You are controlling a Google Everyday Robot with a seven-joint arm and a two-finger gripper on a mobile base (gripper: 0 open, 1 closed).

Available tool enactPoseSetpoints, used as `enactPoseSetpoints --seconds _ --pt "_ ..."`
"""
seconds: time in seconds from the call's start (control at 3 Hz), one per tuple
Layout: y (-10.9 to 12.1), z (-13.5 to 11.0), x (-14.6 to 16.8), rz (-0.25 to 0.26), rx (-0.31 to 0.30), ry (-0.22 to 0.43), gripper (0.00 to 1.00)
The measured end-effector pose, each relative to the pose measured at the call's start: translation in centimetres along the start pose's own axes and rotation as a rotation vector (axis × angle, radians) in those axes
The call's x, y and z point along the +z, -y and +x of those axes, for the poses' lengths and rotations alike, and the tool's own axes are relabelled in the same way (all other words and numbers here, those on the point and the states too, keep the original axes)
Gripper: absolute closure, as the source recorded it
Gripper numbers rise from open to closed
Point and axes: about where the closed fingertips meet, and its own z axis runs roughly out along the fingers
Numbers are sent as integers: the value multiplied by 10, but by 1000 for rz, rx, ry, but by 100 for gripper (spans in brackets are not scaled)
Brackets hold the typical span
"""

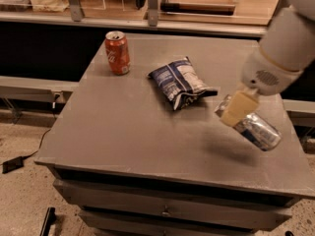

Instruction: Place redbull can upright

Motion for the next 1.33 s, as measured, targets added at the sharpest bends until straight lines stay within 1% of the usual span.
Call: enactPoseSetpoints --seconds 0.33,0.67,1.0,1.33 --pt "15 34 -32 12 73 165 100" --pt "13 27 -26 7 63 153 100" --pt "8 18 -36 -31 25 301 100" --pt "-17 -5 -66 -94 -64 533 100"
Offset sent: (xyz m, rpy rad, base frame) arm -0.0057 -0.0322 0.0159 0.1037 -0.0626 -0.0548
